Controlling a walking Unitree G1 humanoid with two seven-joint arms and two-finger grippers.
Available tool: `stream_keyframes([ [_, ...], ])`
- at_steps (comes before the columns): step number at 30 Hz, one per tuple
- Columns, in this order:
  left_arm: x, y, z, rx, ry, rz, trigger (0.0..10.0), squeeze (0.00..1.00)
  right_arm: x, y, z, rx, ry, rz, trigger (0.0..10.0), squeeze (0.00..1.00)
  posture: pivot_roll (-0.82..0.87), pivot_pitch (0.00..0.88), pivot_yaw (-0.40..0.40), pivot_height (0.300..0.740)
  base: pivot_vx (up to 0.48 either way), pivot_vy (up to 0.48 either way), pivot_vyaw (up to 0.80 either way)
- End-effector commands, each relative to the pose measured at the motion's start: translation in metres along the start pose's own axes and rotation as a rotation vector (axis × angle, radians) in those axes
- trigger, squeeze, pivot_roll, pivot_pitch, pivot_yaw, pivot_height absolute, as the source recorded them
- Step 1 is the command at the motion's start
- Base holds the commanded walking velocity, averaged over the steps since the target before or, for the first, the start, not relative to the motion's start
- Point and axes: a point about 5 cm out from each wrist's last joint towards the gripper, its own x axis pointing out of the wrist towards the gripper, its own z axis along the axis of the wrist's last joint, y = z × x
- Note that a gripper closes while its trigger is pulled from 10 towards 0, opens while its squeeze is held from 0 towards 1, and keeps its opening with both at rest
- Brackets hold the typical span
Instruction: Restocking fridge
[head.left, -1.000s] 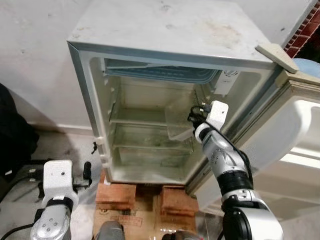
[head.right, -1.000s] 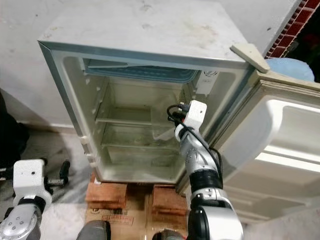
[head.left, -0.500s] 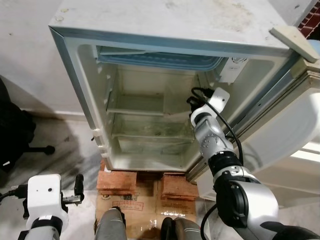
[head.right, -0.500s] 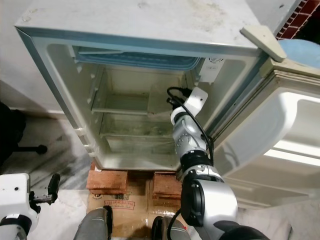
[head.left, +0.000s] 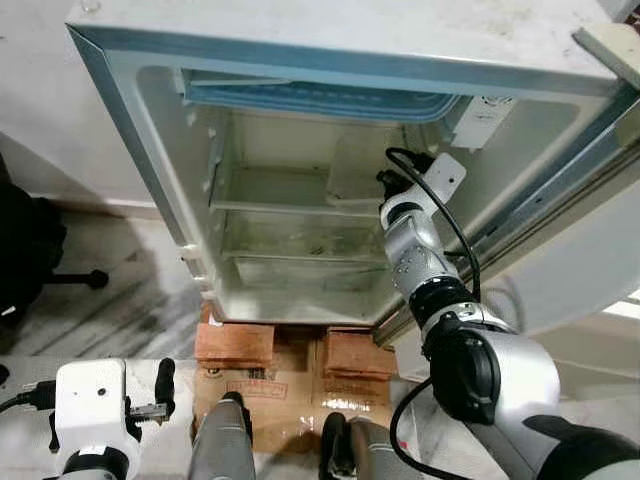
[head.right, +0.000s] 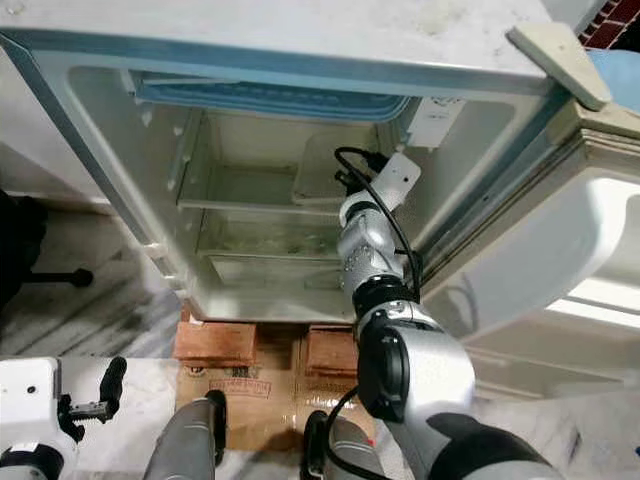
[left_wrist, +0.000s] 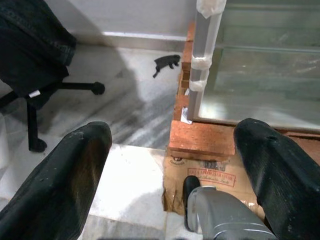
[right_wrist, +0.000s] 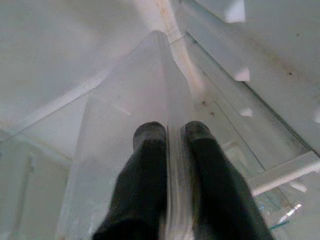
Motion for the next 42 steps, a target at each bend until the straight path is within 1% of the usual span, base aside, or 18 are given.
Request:
stream_keyframes([
  [1, -0.003, -0.001, 0.001, -0.003, 0.007, -0.003, 10.0, 0.0, -0.001, -0.009, -0.009, -0.009, 0.043, -0.045, 10.0, 1.0, 0.38, 0.278, -0.11, 0.74, 0.0, 0.0, 0.0],
  [6, 0.0, -0.003, 0.002, -0.008, 0.0, -0.004, 10.0, 0.0, 0.002, -0.004, 0.003, -0.073, 0.003, -0.02, 10.0, 1.0, 0.38, 0.261, -0.109, 0.74, 0.0, 0.0, 0.0],
  [11, 0.006, -0.004, 0.003, -0.01, -0.008, -0.002, 10.0, 0.0, 0.003, -0.002, 0.009, -0.09, -0.02, -0.001, 10.0, 1.0, 0.37, 0.247, -0.107, 0.74, 0.0, 0.0, 0.0],
  [13, 0.011, -0.006, 0.006, -0.013, -0.024, -0.006, 10.0, 0.0, 0.004, 0.002, 0.018, -0.152, -0.068, 0.039, 10.0, 1.0, 0.37, 0.239, -0.106, 0.74, 0.0, 0.0, 0.0],
  [17, 0.014, -0.007, 0.007, -0.014, -0.029, -0.007, 10.0, 0.0, 0.005, 0.004, 0.021, -0.173, -0.085, 0.07, 10.0, 1.0, 0.37, 0.223, -0.105, 0.74, 0.0, 0.0, 0.0],
  [20, 0.018, -0.007, 0.009, -0.016, -0.041, -0.005, 10.0, 0.0, 0.003, 0.013, 0.019, -0.186, -0.075, 0.182, 10.0, 1.0, 0.37, 0.208, -0.11, 0.74, 0.0, 0.0, 0.0],
  [21, 0.018, -0.007, 0.009, -0.016, -0.041, -0.005, 10.0, 0.0, 0.003, 0.013, 0.019, -0.186, -0.075, 0.182, 10.0, 1.0, 0.37, 0.208, -0.11, 0.74, 0.0, 0.0, 0.0],
  [23, 0.022, -0.008, 0.011, -0.023, -0.054, 0.0, 10.0, 0.0, -0.002, 0.025, 0.007, -0.231, -0.051, 0.363, 10.0, 1.0, 0.36, 0.193, -0.117, 0.74, 0.0, 0.0, 0.0],
  [24, 0.022, -0.008, 0.011, -0.023, -0.054, 0.0, 10.0, 0.0, -0.002, 0.025, 0.007, -0.231, -0.051, 0.363, 10.0, 1.0, 0.36, 0.193, -0.117, 0.74, 0.0, 0.0, 0.0],
  [26, 0.025, -0.01, 0.01, -0.027, -0.058, -0.003, 10.0, 0.0, -0.009, 0.03, -0.005, -0.263, -0.012, 0.496, 10.0, 1.0, 0.35, 0.179, -0.121, 0.74, 0.0, 0.0, 0.0],
  [27, 0.025, -0.01, 0.01, -0.027, -0.058, -0.003, 10.0, 0.0, -0.009, 0.03, -0.005, -0.263, -0.012, 0.496, 10.0, 1.0, 0.35, 0.179, -0.121, 0.74, 0.0, 0.0, 0.0],
  [28, 0.027, -0.011, 0.01, -0.029, -0.061, -0.006, 10.0, 0.0, -0.012, 0.032, -0.012, -0.269, 0.016, 0.555, 10.0, 1.0, 0.34, 0.175, -0.121, 0.74, 0.0, 0.0, 0.0],
  [32, 0.03, -0.014, 0.012, -0.035, -0.069, -0.014, 10.0, 0.0, -0.021, 0.035, -0.031, -0.296, 0.103, 0.678, 10.0, 1.0, 0.34, 0.167, -0.122, 0.74, 0.0, 0.0, 0.0],
  [33, 0.031, -0.015, 0.012, -0.036, -0.072, -0.017, 10.0, 0.0, -0.022, 0.036, -0.035, -0.307, 0.126, 0.7, 10.0, 1.0, 0.34, 0.167, -0.122, 0.74, 0.0, 0.0, 0.0],
  [34, 0.032, -0.015, 0.012, -0.036, -0.074, -0.019, 10.0, 0.0, -0.025, 0.035, -0.044, -0.358, 0.166, 0.72, 10.0, 1.0, 0.33, 0.166, -0.122, 0.74, 0.0, 0.0, 0.0],
  [37, 0.033, -0.015, 0.013, -0.036, -0.077, -0.019, 10.0, 0.0, -0.027, 0.035, -0.05, -0.389, 0.207, 0.724, 10.0, 1.0, 0.33, 0.165, -0.123, 0.74, 0.0, 0.0, 0.0],
  [39, 0.033, -0.015, 0.013, -0.036, -0.079, -0.019, 10.0, 0.0, -0.03, 0.032, -0.061, -0.467, 0.283, 0.729, 10.0, 1.0, 0.33, 0.166, -0.125, 0.74, 0.0, 0.0, 0.0],
  [42, 0.033, -0.015, 0.013, -0.036, -0.081, -0.018, 10.0, 0.0, -0.032, 0.03, -0.066, -0.506, 0.312, 0.739, 10.0, 1.0, 0.33, 0.167, -0.125, 0.74, 0.0, 0.0, 0.0],
])
